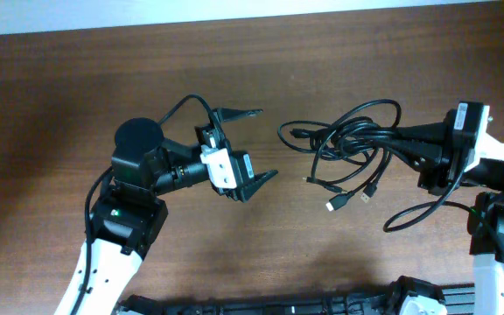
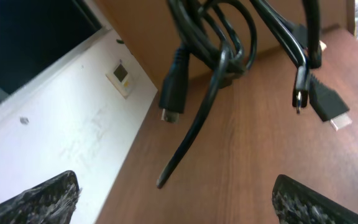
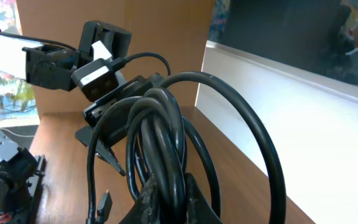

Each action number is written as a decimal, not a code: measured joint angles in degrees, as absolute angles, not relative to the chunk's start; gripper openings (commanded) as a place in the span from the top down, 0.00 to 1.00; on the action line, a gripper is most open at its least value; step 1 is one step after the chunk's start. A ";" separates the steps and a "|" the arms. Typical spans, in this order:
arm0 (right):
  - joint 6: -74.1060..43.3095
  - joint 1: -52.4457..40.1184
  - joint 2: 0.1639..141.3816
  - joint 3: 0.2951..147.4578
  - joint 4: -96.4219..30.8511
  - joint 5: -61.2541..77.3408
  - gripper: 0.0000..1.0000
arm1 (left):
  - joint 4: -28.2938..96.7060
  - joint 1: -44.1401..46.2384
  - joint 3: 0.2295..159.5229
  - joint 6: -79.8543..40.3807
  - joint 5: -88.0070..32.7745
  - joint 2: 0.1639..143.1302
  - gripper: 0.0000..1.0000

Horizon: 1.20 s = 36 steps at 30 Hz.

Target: Untangle cables

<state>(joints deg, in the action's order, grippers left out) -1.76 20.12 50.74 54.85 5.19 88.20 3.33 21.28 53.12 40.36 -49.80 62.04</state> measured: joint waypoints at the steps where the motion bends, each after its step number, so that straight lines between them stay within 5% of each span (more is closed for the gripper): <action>1: -2.63 20.12 50.74 54.85 5.21 88.20 0.96 | 3.40 21.28 53.12 43.35 -50.22 62.04 0.01; 4: -5.89 19.11 50.74 54.85 5.21 88.20 0.96 | 3.42 23.16 53.12 45.78 -50.61 62.04 0.07; 5: -6.28 17.87 50.74 54.85 5.21 88.18 0.96 | 3.42 24.03 53.12 46.15 -50.63 62.04 0.17; 7: -6.94 14.33 50.74 54.85 5.21 88.23 0.96 | 3.44 25.96 53.12 46.74 -50.63 62.28 0.81; 8: -7.22 12.75 50.74 54.85 5.19 88.23 0.96 | 3.51 26.02 53.12 46.96 -50.61 62.48 1.00; 16: -7.51 11.94 50.74 54.85 5.19 87.90 0.96 | 4.80 26.20 53.12 43.83 -37.39 62.57 1.00; 26: -7.55 11.94 55.27 54.85 5.19 87.77 0.96 | -1.98 26.24 52.99 13.39 -17.34 47.75 1.00; 27: -7.55 11.94 55.68 54.85 5.21 87.77 0.96 | -1.04 26.24 53.06 11.88 -14.96 45.98 0.84; 30: -7.51 11.94 56.01 54.85 5.98 87.77 0.96 | 4.73 26.24 53.15 9.96 -6.17 44.75 0.10; 31: -7.53 11.94 56.01 54.85 6.96 87.77 0.96 | 5.65 26.24 53.12 9.54 -4.71 45.21 0.01; 36: -10.63 11.94 56.10 54.74 16.36 87.88 0.96 | 7.73 26.24 53.12 8.91 -3.27 47.05 0.01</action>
<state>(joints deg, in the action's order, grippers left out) -10.63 11.94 56.10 54.74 16.36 87.88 7.73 26.24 53.12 8.91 -3.27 47.05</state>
